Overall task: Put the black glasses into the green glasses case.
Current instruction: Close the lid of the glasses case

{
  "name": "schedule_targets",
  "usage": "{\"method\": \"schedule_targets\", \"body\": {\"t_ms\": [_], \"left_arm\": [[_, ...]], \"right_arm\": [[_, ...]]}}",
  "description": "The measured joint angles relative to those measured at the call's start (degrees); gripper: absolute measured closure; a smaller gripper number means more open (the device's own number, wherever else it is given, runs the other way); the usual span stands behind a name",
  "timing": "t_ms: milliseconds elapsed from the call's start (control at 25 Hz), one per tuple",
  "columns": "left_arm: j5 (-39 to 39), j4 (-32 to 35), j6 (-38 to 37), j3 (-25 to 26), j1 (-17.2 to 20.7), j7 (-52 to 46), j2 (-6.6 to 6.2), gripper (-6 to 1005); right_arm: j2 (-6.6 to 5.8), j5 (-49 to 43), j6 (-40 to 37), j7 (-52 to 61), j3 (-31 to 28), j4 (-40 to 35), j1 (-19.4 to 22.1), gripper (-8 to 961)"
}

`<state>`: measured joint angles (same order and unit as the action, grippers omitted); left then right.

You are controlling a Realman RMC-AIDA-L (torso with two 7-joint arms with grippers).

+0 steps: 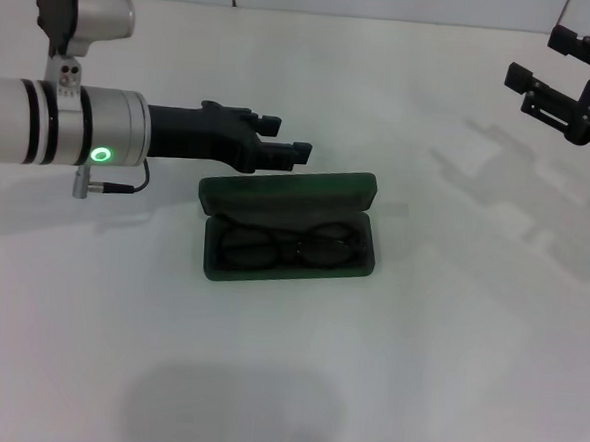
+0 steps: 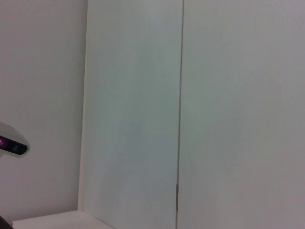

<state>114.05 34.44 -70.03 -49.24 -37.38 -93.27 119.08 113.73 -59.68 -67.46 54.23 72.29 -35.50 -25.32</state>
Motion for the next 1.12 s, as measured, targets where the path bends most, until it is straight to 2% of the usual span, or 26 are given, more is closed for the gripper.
{"method": "schedule_targets", "body": {"t_ms": [280,880,1120], "left_arm": [[0.4,0.0,2.7,-1.1,0.3,0.0,0.38,289],[0.9,-0.2,-1.0,-3.5,0.6,1.7,0.17,285],[0.9,-0.3,-1.0,-7.2,1.9,5.4,0.55,284]], "right_arm": [[0.76,0.0,0.0,-1.2,0.1,0.0,0.2,256],[0.84,0.0,0.4,-1.2,0.1,0.0,0.0,248],[1.13,0.0,2.3,-1.4,0.1,0.1,-0.8,245]]}}
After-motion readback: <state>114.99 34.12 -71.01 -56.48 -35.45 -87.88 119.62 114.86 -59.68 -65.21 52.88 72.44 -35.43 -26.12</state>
